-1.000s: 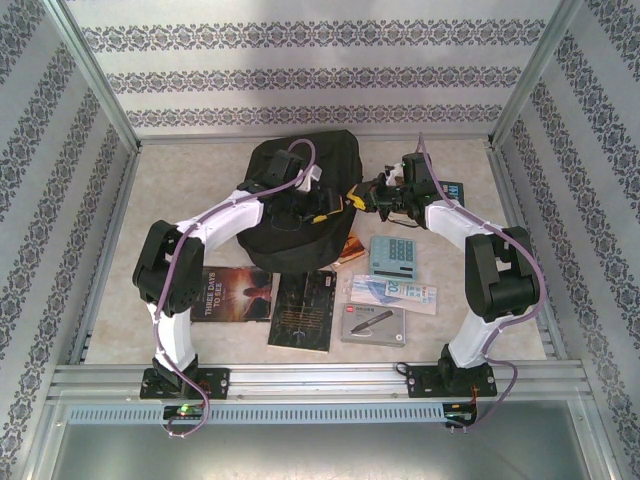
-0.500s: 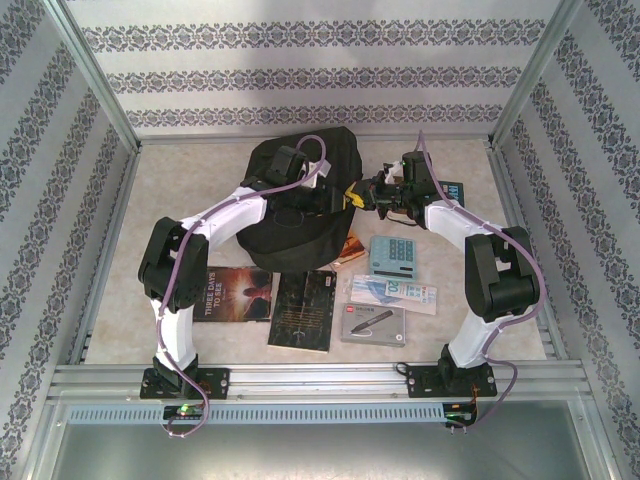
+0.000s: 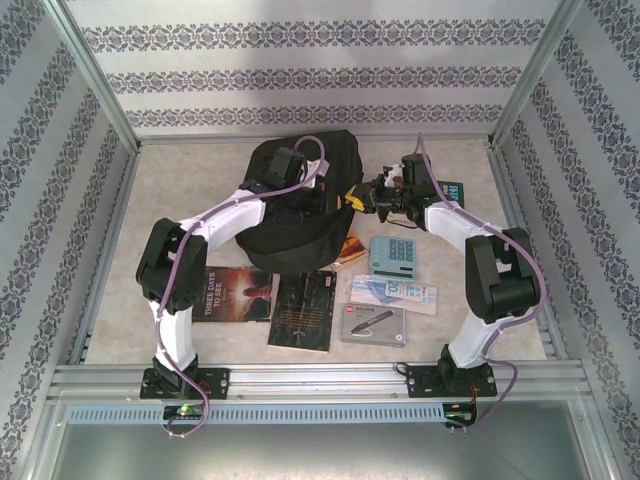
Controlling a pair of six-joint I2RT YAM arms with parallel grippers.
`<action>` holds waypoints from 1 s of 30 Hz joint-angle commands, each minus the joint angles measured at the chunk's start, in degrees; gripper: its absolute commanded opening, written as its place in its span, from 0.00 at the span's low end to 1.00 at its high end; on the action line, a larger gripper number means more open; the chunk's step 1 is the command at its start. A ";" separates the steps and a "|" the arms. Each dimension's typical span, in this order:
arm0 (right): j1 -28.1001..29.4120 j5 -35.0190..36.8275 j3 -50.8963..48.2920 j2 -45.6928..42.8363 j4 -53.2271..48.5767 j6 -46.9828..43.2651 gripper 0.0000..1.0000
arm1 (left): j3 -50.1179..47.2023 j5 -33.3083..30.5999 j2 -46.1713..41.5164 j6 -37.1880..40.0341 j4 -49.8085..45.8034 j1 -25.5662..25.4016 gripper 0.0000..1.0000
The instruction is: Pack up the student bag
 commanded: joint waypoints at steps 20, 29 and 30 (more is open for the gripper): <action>-1.60 2.47 1.31 -3.53 -7.86 -4.88 0.00 | -12.80 -1.26 -10.66 -5.50 7.82 1.06 0.00; -1.69 4.00 0.72 -4.00 -9.07 -5.38 0.00 | -18.19 -3.92 -13.79 -11.64 11.58 1.10 0.00; -1.70 3.61 0.62 -3.97 -8.48 -5.19 0.00 | -17.80 -3.87 -13.72 -11.58 10.63 1.07 0.00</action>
